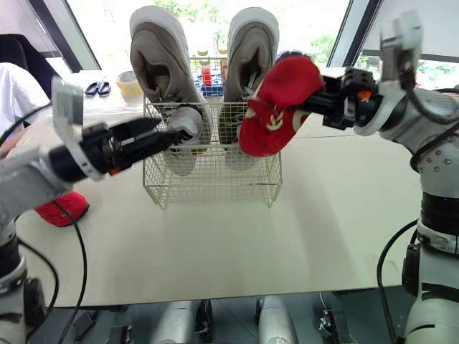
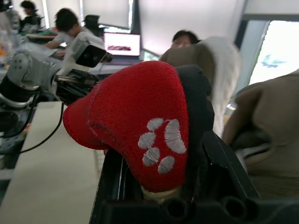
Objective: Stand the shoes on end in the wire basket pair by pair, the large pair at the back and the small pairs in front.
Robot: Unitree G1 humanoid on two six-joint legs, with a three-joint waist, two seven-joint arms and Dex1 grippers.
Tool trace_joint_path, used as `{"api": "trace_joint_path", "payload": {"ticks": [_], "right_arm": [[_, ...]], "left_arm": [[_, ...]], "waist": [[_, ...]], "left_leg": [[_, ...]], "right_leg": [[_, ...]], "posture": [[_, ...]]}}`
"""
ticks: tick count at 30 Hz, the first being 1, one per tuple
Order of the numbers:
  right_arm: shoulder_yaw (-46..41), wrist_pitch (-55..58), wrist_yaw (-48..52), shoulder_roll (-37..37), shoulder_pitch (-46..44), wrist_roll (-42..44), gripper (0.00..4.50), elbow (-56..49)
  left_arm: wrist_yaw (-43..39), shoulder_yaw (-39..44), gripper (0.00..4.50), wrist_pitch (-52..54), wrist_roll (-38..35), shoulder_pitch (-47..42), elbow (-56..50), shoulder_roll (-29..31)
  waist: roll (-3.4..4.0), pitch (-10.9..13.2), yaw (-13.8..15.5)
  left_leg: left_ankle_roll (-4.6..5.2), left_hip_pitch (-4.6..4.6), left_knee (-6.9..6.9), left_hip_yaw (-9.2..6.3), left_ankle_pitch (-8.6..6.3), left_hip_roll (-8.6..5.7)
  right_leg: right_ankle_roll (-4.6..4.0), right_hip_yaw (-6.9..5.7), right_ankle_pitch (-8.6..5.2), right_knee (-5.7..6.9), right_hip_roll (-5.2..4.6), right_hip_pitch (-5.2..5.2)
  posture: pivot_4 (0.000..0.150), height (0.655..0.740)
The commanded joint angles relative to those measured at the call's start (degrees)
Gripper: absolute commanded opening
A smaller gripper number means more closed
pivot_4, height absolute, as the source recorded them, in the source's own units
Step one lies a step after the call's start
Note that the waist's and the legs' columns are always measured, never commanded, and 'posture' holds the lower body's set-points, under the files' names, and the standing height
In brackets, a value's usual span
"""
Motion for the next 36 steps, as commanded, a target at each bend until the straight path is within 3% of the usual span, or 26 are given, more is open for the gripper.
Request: {"api": "trace_joint_path", "payload": {"ticks": [1,6,15,18,23,36], "right_arm": [[0.86,-3.86,2.37,1.49,-0.66,-3.91,0.9,-0.21],[3.49,-6.13,5.16,3.26,0.66,-8.24,0.9,0.46],[5.82,-10.07,8.1,6.16,3.86,-14.1,0.9,5.32],[5.81,-11.57,8.88,6.94,4.74,-15.47,2.04,6.52],[4.61,-11.6,8.5,6.72,4.85,-16.08,4.4,5.9],[-0.87,-0.44,5.06,1.88,7.24,-9.41,4.46,-5.79]], "left_arm": [[4.41,2.47,4.39,-3.52,-6.51,3.98,-5.51,2.1],[8.46,1.89,4.39,-7.36,-10.65,11.63,-10.86,3.87],[7.09,0.76,4.39,-11.55,-11.33,18.82,-12.47,6.26],[6.31,0.31,4.5,-12.26,-10.84,19.39,-12.14,6.88],[5.2,-0.16,4.5,-12.99,-11.19,20.0,-11.26,8.37],[3.07,-0.76,4.5,-13.34,-12.21,20.46,-9.04,10.63]], "waist": [[-0.01,0.0,0.11],[-0.01,0.0,0.2],[-0.01,0.0,0.09],[0.0,0.0,0.02],[0.0,0.0,-0.04],[0.0,0.0,-0.01]], "left_leg": [[0.0,0.0,0.0,-0.02,-0.01,0.0],[0.03,-0.01,0.05,-0.02,-0.03,-0.05],[0.02,0.0,0.05,0.01,-0.03,-0.11],[0.02,-0.01,0.05,0.02,-0.03,-0.11],[0.02,-0.01,0.05,0.02,-0.03,-0.11],[0.02,-0.01,0.04,0.01,-0.04,-0.09]], "right_leg": [[-0.01,-0.01,0.0,-0.01,-0.03,0.02],[-0.04,-0.02,-0.01,-0.07,-0.16,0.07],[-0.22,-0.06,-0.1,-0.05,-0.14,0.05],[-0.22,-0.06,-0.1,-0.05,-0.14,0.05],[-0.21,-0.06,-0.09,-0.04,-0.11,0.03],[-0.27,-0.06,-0.08,-0.04,-0.11,0.02]], "posture": [[0.15,0.6675],[0.15,0.6675],[0.15,0.6675],[0.15,0.6675],[0.15,0.6675],[0.15,0.6675]]}}
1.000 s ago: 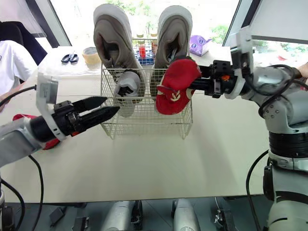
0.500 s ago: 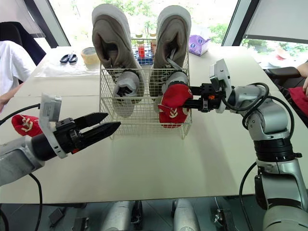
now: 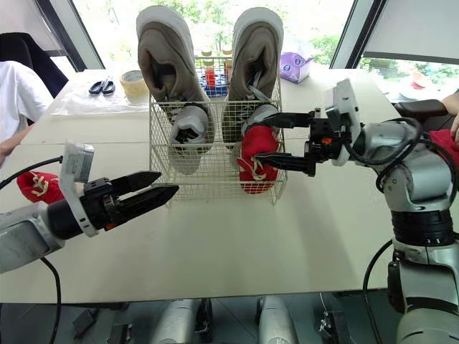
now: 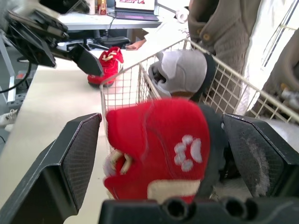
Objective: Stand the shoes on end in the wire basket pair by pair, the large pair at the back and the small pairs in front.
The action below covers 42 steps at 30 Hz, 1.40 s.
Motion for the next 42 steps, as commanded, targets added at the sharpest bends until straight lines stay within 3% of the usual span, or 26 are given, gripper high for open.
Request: {"api": "trace_joint_path", "payload": {"ticks": [1,7,13,16,24,32,37,42], "right_arm": [[-3.26,3.0,-1.56,-2.1,1.2,2.69,4.46,-5.24],[-7.18,6.77,-4.15,-5.15,2.01,5.0,4.46,-7.18],[-10.82,7.66,-6.43,-7.29,-0.02,5.93,4.46,-5.96],[-11.66,7.95,-6.68,-9.43,-2.85,5.73,4.46,-3.55],[-12.46,19.18,-0.99,-13.21,-12.98,18.94,4.46,-1.76],[-5.03,17.28,5.47,-12.96,-15.39,15.98,4.46,-3.19],[-3.05,15.18,7.35,-12.26,-14.97,13.6,4.46,-2.28],[-2.26,14.09,7.27,-11.06,-13.27,12.26,4.46,-2.58]], "left_arm": [[-1.05,0.5,4.5,-0.98,-0.99,-0.07,-0.13,1.24],[-2.64,1.92,4.5,-0.12,-0.78,0.84,0.71,3.49],[-3.29,5.91,4.5,-0.58,-8.11,1.36,4.09,5.78],[-1.25,10.22,4.5,-0.1,-4.25,1.51,7.89,8.24],[5.28,21.88,4.5,4.66,1.53,-4.21,35.03,21.23],[18.54,15.79,4.5,20.28,18.73,-9.69,64.34,34.85],[25.94,15.65,4.5,31.64,21.59,-17.03,70.3,33.09],[31.49,19.8,4.5,36.79,24.15,-21.89,70.37,24.37]], "waist": [[0.0,0.0,0.03],[0.0,0.0,0.02],[0.01,0.0,0.0],[0.02,0.0,-0.06],[0.02,0.03,-0.2],[-0.03,0.03,-0.4],[-0.27,0.04,0.04],[-0.3,0.02,0.0]], "left_leg": [[0.0,0.0,0.0,0.0,0.0,0.0],[0.12,0.0,0.0,0.0,-0.07,0.01],[0.12,-0.01,-0.01,0.0,-0.07,0.07],[0.15,-0.01,-0.02,0.01,-0.09,0.06],[0.35,-0.02,-0.11,0.05,-0.21,0.03],[0.34,-0.07,-0.36,0.35,-0.21,0.03],[0.25,-0.17,-0.44,0.47,-0.17,0.07],[-0.08,-0.16,-0.44,0.47,0.01,0.09]], "right_leg": [[0.0,0.0,0.0,0.0,0.0,0.0],[-0.03,0.0,-0.01,-0.01,-0.02,0.0],[-0.04,0.01,-0.02,-0.01,-0.03,-0.03],[-0.04,0.0,-0.02,-0.01,-0.04,-0.04],[-0.04,0.0,-0.02,-0.02,0.03,-0.16],[0.08,0.15,0.04,0.01,0.04,-0.66],[0.19,0.22,0.1,0.01,0.02,-0.94],[0.19,0.22,0.11,0.08,-0.12,-0.93]], "posture": [[0.15,0.6675],[0.15,0.6675],[0.15,0.6675],[0.15,0.6675],[0.15,0.6675],[0.15,0.6675],[0.15,0.6675],[0.15,0.6675]]}}
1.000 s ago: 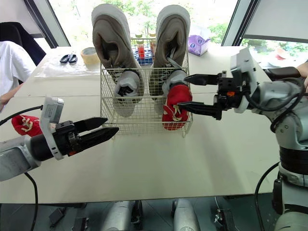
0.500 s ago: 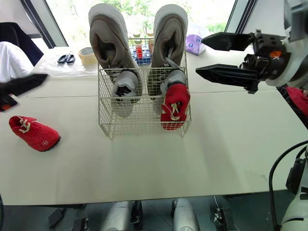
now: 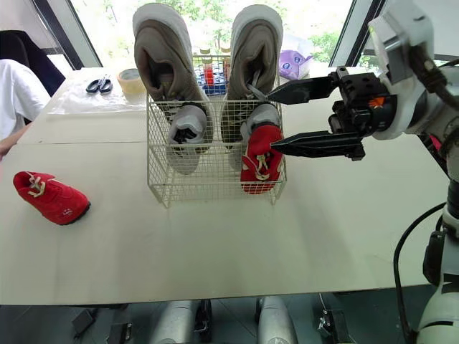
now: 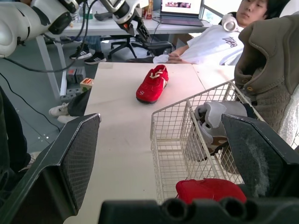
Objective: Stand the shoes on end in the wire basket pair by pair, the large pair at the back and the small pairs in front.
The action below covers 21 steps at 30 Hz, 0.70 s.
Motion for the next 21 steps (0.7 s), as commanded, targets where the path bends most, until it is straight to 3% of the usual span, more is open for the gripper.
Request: {"api": "trace_joint_path", "payload": {"ticks": [1,6,14,17,21], "right_arm": [[-0.87,-1.06,0.12,0.23,0.29,-0.43,4.46,-0.76],[-1.68,0.49,-1.03,-0.06,0.89,0.56,4.46,-1.95],[-3.8,2.57,-3.59,-0.94,2.85,1.93,4.46,-4.12],[-4.98,3.68,-5.01,-1.47,3.96,2.77,4.5,-5.27],[-6.63,4.77,-6.07,-2.46,5.17,3.6,4.5,-5.99]], "left_arm": [[3.71,4.39,4.5,2.68,2.92,-2.74,-0.33,-4.53],[8.15,6.61,4.5,1.74,8.73,-7.1,0.44,-13.01],[6.29,4.35,4.5,1.2,19.82,-12.9,2.55,-20.23],[3.89,2.78,3.76,-0.73,24.61,-13.81,5.11,-22.11],[1.22,2.5,1.76,-1.24,29.14,-14.67,6.3,-23.42]], "waist": [[-0.09,-0.03,-0.11],[-0.31,-0.08,-0.13],[-0.43,-0.11,0.08],[-0.45,-0.12,0.01],[-0.46,-0.13,-0.18]], "left_leg": [[-0.02,0.0,0.0,-0.01,0.01,0.0],[-0.08,-0.11,0.03,0.08,0.05,0.0],[-0.07,-0.09,0.1,0.14,0.05,-0.04],[-0.07,-0.06,0.12,0.2,0.05,-0.09],[-0.06,0.03,0.12,0.48,0.05,-0.09]], "right_leg": [[0.01,0.0,0.01,0.02,0.0,0.01],[0.02,-0.01,0.02,0.16,-0.06,0.04],[0.03,-0.03,0.03,0.2,-0.11,0.1],[0.03,-0.03,0.03,0.21,-0.14,0.13],[0.04,-0.04,0.03,0.28,-0.17,0.1]], "posture": [[0.15,0.6675],[0.15,0.6675],[0.15,0.6675],[0.15,0.6675],[0.15,0.6675]]}}
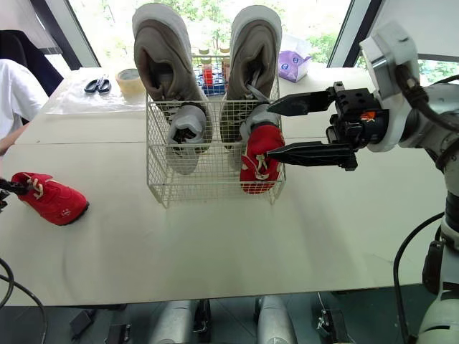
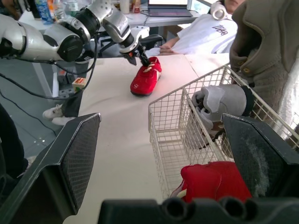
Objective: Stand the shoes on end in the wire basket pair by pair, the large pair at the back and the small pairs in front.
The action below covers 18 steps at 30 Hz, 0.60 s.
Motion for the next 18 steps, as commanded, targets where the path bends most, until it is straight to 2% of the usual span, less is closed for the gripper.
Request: {"api": "trace_joint_path", "payload": {"ticks": [1,3,4,13,17,18], "right_arm": [[-3.51,0.52,-0.88,-2.03,0.18,1.5,4.5,-1.44],[-3.86,0.6,-1.22,-2.27,0.78,1.69,4.5,-1.67],[-3.98,0.57,-1.33,-2.31,1.06,1.71,4.5,-1.75],[-2.78,-0.28,-0.95,-1.76,0.96,0.93,4.5,-0.32],[-2.01,-0.07,-0.17,-1.34,-0.05,0.75,4.5,2.15],[-1.9,0.02,-0.05,-1.15,-0.33,0.77,4.5,2.79]], "left_arm": [[-1.63,-0.65,1.26,0.79,4.94,-0.08,1.21,-0.58],[-2.39,0.11,0.26,1.19,6.62,-0.62,1.01,-0.77],[-2.72,0.6,0.06,1.23,7.43,-0.89,0.87,-0.8],[-5.23,5.94,0.06,2.15,12.29,-3.24,-4.82,0.23],[-7.53,5.85,0.06,3.55,11.65,-4.9,-19.44,-1.19],[-9.97,4.35,0.06,0.31,10.97,-4.85,-24.98,-1.55]], "waist": [[0.0,-0.01,-0.18],[0.0,-0.01,-0.35],[0.0,-0.01,-0.35],[-0.1,0.0,-0.22],[-0.41,0.01,0.03],[-0.56,0.0,0.19]], "left_leg": [[0.0,0.06,0.0,0.04,0.0,0.02],[0.01,0.14,-0.01,0.14,0.0,0.03],[0.01,0.16,-0.01,0.17,0.0,0.04],[0.02,0.13,0.15,0.17,-0.01,0.07],[0.02,0.08,0.19,0.15,-0.02,0.09],[0.03,0.04,0.22,0.11,-0.02,0.08]], "right_leg": [[0.0,-0.01,0.0,0.04,-0.03,-0.04],[0.0,-0.01,0.0,0.15,-0.1,-0.13],[0.0,-0.02,0.0,0.19,-0.11,-0.15],[0.0,-0.05,0.0,0.39,-0.16,-0.22],[0.0,-0.2,0.0,0.45,-0.33,-0.25],[0.0,-0.26,0.0,0.47,-0.37,-0.23]], "posture": [[0.15,0.6675],[0.15,0.6675],[0.15,0.6675],[0.15,0.6675],[0.15,0.6675],[0.15,0.6675]]}}
